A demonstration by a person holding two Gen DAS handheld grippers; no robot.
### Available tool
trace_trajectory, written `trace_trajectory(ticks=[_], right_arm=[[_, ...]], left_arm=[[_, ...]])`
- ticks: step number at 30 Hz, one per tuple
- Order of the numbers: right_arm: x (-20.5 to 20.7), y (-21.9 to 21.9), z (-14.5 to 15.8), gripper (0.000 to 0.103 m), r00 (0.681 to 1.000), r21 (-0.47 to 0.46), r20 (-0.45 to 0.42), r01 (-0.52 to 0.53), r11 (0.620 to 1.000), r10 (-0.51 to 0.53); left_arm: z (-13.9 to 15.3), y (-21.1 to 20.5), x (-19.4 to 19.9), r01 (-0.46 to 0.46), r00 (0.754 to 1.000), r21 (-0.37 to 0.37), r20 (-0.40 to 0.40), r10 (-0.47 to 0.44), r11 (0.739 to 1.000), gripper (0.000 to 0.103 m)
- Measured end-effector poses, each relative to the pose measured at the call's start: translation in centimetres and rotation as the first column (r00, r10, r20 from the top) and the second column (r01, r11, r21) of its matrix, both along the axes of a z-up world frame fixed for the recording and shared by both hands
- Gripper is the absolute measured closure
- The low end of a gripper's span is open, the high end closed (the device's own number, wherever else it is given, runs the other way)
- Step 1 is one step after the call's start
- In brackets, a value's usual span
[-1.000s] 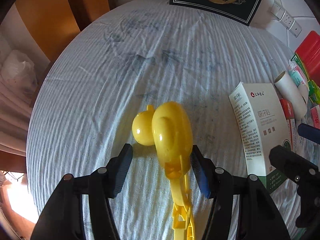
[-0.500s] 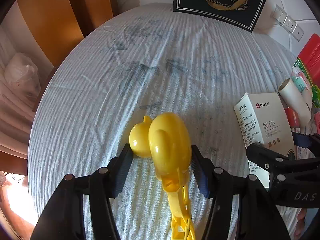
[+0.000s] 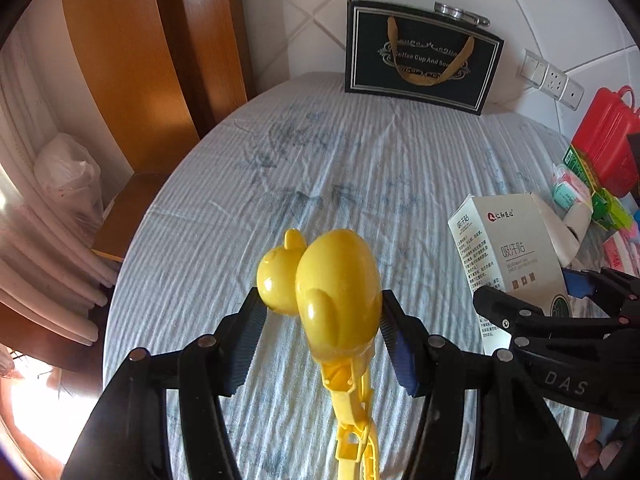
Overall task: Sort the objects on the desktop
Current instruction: 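Lift the yellow toy and patch box and carry them toward the blue crate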
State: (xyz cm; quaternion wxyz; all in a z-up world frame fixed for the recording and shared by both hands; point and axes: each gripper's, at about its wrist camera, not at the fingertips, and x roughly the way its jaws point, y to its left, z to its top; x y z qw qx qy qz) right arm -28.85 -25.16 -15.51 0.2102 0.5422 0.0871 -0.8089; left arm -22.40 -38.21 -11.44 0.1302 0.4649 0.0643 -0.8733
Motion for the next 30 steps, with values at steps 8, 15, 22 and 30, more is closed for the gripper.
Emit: trace_trajectory(ticks=[8, 15, 22, 30], right_arm=[[3.1, 2.6, 8.4, 0.025, 0.979, -0.080, -0.199, 0.027, 0.996, -0.043], [6.9, 6.5, 15.8, 0.025, 0.933, -0.141, -0.346, 0.050, 0.989, -0.097], [9.4, 12.8, 19.9, 0.025, 0.895, -0.179, -0.427, 0.053, 0.982, -0.126], [10.7, 22.2, 21.7, 0.025, 0.874, -0.182, -0.474, 0.022, 0.983, -0.108]], left_arm=[[7.2, 2.5, 3.3, 0.012, 0.983, -0.066, -0.182, -0.024, 0.998, 0.048], [12.8, 6.5, 6.1, 0.042, 0.951, -0.105, -0.300, -0.072, 0.994, 0.049], [16.1, 13.3, 7.0, 0.057, 0.932, -0.104, -0.350, -0.091, 0.993, 0.066], [17.6, 22.4, 7.7, 0.016, 0.922, -0.125, -0.382, -0.063, 0.992, 0.066]])
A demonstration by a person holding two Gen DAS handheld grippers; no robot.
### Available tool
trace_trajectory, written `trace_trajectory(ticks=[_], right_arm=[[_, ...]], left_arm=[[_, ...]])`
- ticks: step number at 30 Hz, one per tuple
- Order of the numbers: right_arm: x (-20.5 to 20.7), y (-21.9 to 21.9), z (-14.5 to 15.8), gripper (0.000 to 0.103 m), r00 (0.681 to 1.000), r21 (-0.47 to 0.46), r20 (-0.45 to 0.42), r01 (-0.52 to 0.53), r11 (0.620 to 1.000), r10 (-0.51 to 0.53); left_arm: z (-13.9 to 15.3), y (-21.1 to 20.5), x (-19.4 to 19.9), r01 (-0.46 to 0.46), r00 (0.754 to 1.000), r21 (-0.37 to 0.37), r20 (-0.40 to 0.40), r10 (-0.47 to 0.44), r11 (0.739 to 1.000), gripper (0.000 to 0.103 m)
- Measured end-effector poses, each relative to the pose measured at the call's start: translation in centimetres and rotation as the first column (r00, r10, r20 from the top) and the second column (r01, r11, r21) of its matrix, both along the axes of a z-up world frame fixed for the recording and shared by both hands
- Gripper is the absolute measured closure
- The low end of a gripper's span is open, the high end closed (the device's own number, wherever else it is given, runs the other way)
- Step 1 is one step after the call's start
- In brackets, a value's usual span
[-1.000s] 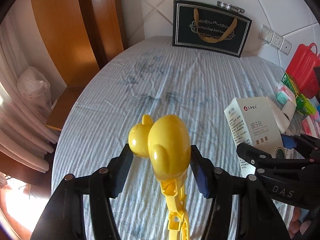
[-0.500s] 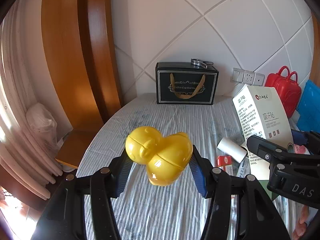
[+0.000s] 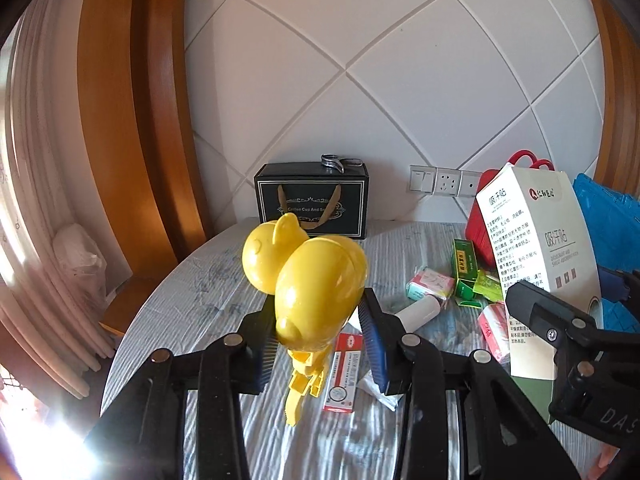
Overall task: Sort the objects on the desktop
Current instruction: 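Lift the yellow toy and patch box and carry them toward the blue crate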
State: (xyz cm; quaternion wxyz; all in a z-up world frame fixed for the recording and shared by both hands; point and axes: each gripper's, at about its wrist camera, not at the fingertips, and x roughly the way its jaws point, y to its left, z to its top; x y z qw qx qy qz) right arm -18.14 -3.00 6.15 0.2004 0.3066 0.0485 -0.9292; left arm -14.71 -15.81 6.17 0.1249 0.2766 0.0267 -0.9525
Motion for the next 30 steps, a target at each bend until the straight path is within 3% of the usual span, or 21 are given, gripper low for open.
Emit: trace_trajectory(ticks=[6, 13, 22, 30], right_arm=[[0.9, 5.2, 0.6, 0.025, 1.000, -0.010, -0.013, -0.001, 1.000, 0.001], [2.9, 8.9, 2.4, 0.025, 0.996, -0.031, -0.058, 0.068, 0.997, -0.070], [5.7, 11.4, 5.2, 0.025, 0.973, 0.024, -0.123, 0.202, 0.979, -0.197], [7.5, 15.9, 8.3, 0.025, 0.948, 0.008, -0.142, 0.289, 0.957, -0.285]], left_arm=[[1.2, 4.9, 0.8, 0.015, 1.000, -0.007, -0.010, -0.015, 1.000, 0.066], [2.7, 8.6, 1.8, 0.097, 0.994, -0.041, -0.048, -0.099, 0.994, 0.066], [4.5, 11.6, 3.3, 0.220, 0.970, -0.022, -0.099, -0.221, 0.975, 0.066], [6.4, 16.1, 3.3, 0.303, 0.942, -0.026, -0.143, -0.304, 0.953, 0.066]])
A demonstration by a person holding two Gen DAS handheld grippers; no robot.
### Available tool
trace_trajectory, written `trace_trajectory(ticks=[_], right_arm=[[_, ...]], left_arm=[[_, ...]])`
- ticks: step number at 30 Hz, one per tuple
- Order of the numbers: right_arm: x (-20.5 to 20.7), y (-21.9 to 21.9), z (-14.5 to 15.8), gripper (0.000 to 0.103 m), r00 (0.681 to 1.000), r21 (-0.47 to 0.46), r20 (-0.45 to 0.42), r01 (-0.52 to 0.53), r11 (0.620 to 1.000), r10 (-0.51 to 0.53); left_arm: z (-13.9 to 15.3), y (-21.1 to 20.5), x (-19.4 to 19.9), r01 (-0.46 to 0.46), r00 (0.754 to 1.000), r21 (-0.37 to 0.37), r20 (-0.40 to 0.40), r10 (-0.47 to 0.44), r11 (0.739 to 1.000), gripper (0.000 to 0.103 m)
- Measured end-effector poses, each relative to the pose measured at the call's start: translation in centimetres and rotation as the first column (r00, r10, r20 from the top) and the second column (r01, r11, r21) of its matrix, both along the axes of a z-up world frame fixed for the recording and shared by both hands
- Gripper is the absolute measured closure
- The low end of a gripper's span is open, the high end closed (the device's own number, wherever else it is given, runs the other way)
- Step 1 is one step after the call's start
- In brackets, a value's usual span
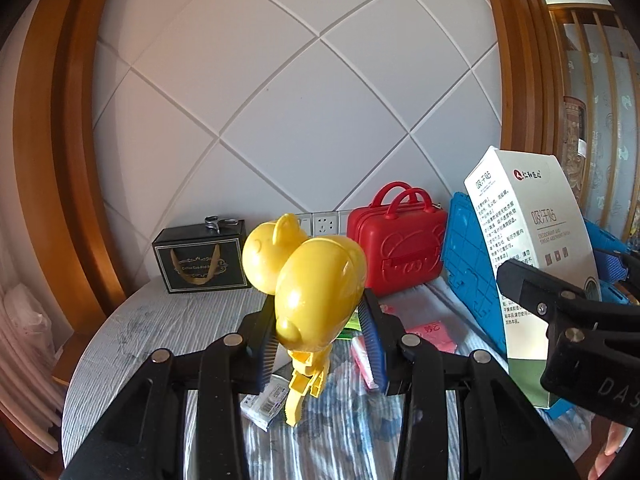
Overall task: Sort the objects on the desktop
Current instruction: 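Lift the yellow toy and patch box and carry them toward the blue crate, then open the left tool over the crate to drop the yellow toy while the right tool releases the patch box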
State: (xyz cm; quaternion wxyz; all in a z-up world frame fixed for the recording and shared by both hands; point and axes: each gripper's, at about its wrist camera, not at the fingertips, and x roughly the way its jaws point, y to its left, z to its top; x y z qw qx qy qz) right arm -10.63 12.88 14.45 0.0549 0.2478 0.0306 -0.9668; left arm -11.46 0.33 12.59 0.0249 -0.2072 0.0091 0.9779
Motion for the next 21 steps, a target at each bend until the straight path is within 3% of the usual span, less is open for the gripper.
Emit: trace_trajectory(ticks=[9, 15, 21], right_arm=[[0.4, 10.5, 4.1, 0.025, 0.994, 0.001, -0.044, 0.097, 0.995, -0.097], [-0.8, 21.2, 6.9, 0.025, 0.984, 0.037, -0.098, 0.153, 0.988, -0.149], [-0.3, 31.6, 8.6, 0.025, 0.972, 0.089, -0.148, 0.199, 0.976, -0.184]], left_arm=[[3.8, 9.7, -1.1, 0.083, 0.992, -0.008, -0.093, -0.083, 0.997, 0.066], [7.3, 20.4, -2.4, 0.113, 0.981, -0.005, -0.160, -0.112, 0.994, 0.066], [9.7, 31.9, -3.4, 0.159, 0.974, 0.019, -0.167, -0.154, 0.987, 0.066]])
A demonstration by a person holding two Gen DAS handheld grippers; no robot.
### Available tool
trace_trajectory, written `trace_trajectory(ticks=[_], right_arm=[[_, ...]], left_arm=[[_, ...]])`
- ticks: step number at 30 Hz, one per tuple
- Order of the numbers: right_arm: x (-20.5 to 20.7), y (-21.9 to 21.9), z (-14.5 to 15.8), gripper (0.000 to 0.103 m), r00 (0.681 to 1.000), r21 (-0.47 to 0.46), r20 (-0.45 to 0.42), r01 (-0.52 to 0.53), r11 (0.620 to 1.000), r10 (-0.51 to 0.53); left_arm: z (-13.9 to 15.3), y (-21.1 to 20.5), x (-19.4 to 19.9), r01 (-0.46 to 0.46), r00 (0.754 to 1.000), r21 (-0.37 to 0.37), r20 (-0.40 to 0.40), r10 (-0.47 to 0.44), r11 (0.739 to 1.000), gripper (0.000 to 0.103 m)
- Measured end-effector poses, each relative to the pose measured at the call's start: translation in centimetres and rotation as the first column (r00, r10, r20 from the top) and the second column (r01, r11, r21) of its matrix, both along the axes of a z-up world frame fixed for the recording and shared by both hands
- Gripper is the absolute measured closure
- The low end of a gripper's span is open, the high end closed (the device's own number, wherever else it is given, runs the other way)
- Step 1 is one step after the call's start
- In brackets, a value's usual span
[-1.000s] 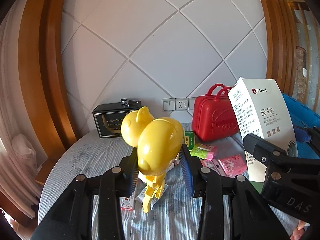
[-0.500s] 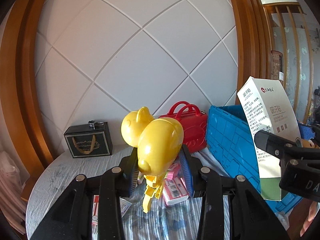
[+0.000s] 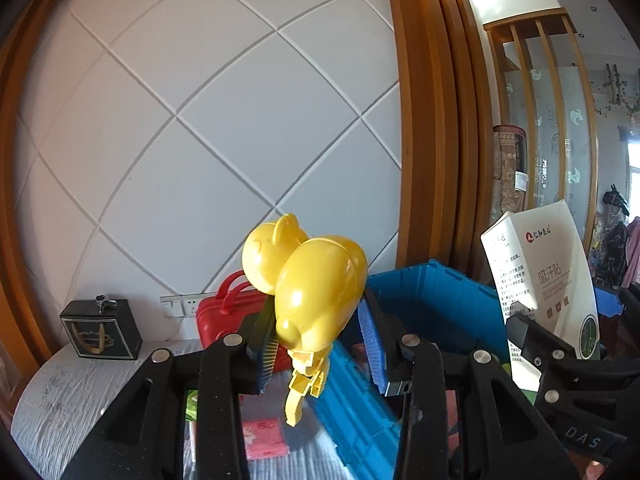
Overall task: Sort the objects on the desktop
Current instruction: 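Open the left tool over the crate to drop the yellow toy while the right tool releases the patch box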
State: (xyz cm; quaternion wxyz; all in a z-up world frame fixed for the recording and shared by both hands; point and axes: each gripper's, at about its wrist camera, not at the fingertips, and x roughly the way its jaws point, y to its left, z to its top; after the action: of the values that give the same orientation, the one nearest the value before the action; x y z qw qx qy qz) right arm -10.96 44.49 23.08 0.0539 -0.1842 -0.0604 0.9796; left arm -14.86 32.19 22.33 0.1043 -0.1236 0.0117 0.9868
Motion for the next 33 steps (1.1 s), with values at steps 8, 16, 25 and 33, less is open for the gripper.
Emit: trace_trajectory(ticks=[8, 16, 25, 33], right_arm=[[-2.5, 12.2, -1.9, 0.025, 0.999, -0.003, 0.046, 0.005, 1.000, -0.005], [-4.4, 17.2, -5.0, 0.025, 0.994, -0.021, 0.106, 0.002, 1.000, 0.000], [-5.4, 18.8, -6.0, 0.025, 0.991, -0.075, 0.131, -0.016, 0.997, 0.026], [-6.5, 19.4, -6.7, 0.024, 0.988, -0.090, 0.149, -0.021, 0.996, 0.034]], left_arm=[[-1.2, 11.5, -0.6, 0.037, 0.998, -0.060, 0.046, -0.035, 0.997, 0.066], [-3.9, 16.9, -1.3, 0.052, 0.987, -0.134, 0.155, -0.031, 0.990, 0.066], [-6.2, 17.2, -1.7, 0.044, 0.972, -0.152, 0.233, -0.008, 0.987, 0.065], [-7.7, 16.9, -2.7, 0.029, 0.958, -0.159, 0.285, 0.018, 0.987, 0.057]])
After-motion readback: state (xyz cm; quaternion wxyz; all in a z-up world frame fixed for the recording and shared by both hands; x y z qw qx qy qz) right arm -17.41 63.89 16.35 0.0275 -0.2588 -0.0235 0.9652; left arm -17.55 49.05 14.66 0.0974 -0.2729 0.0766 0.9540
